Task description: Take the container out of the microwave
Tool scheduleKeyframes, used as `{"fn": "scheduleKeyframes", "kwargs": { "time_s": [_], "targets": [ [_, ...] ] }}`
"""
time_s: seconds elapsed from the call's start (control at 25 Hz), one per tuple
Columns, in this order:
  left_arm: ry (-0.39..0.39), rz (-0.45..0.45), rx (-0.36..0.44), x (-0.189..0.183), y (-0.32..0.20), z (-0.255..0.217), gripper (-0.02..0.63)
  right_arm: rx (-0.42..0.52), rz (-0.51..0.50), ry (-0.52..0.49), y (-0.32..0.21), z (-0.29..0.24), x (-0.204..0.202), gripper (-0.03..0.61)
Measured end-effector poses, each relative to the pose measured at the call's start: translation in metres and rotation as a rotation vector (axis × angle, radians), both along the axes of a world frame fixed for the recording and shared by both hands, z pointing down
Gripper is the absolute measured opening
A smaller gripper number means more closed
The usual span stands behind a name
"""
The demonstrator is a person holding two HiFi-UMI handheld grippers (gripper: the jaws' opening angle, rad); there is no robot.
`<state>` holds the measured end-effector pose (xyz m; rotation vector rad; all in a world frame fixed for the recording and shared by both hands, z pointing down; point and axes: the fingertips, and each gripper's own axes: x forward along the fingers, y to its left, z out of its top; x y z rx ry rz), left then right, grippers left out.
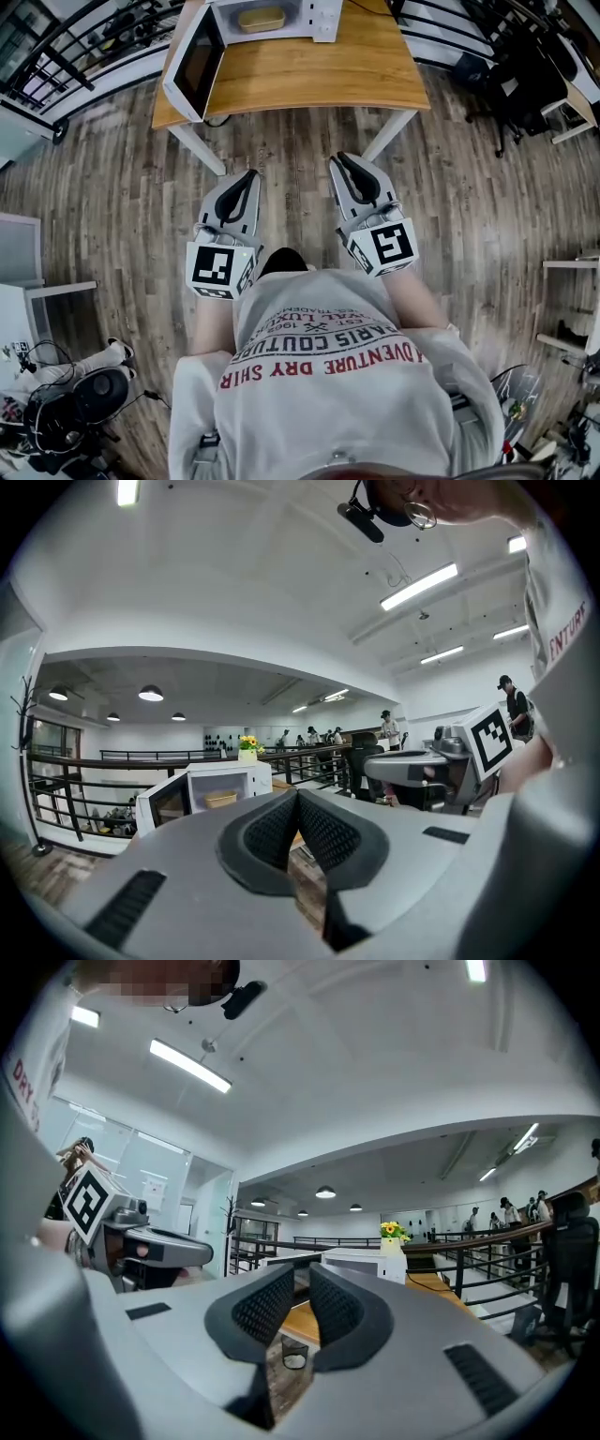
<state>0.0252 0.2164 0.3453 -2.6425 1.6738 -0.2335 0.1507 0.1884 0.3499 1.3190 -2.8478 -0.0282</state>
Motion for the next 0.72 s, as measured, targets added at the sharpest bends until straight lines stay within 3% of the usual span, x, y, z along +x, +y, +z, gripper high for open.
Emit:
{"fn": "scheduleKeyframes", "kwargs": {
  "time_s": [0.04, 0.12, 0.44, 0.72],
  "targets": [
    [0.001, -0.001, -0.005, 0.0, -0.002, 0.001, 0.014, 0.004, 0.0, 0.014, -0.005, 0.0, 0.001, 0.074],
    [0.004, -0.006, -0.019, -0.001, -0.007, 0.004, 0.014, 0.008, -0.021, 0.038, -0.012, 0.002, 0.0, 0.249],
    [0.013, -0.005, -0.075, -0.015, -0.042, 0.022, 0.014, -0.056, -0.002, 0.027, -0.056, 0.017, -0.006, 0.255],
    [0.018, 0.023, -0.093, -0.033, -0.124, 0.032, 0.014, -0.098, 0.062, 0.008, -0.14, 0.027, -0.016, 0.255]
  ]
}}
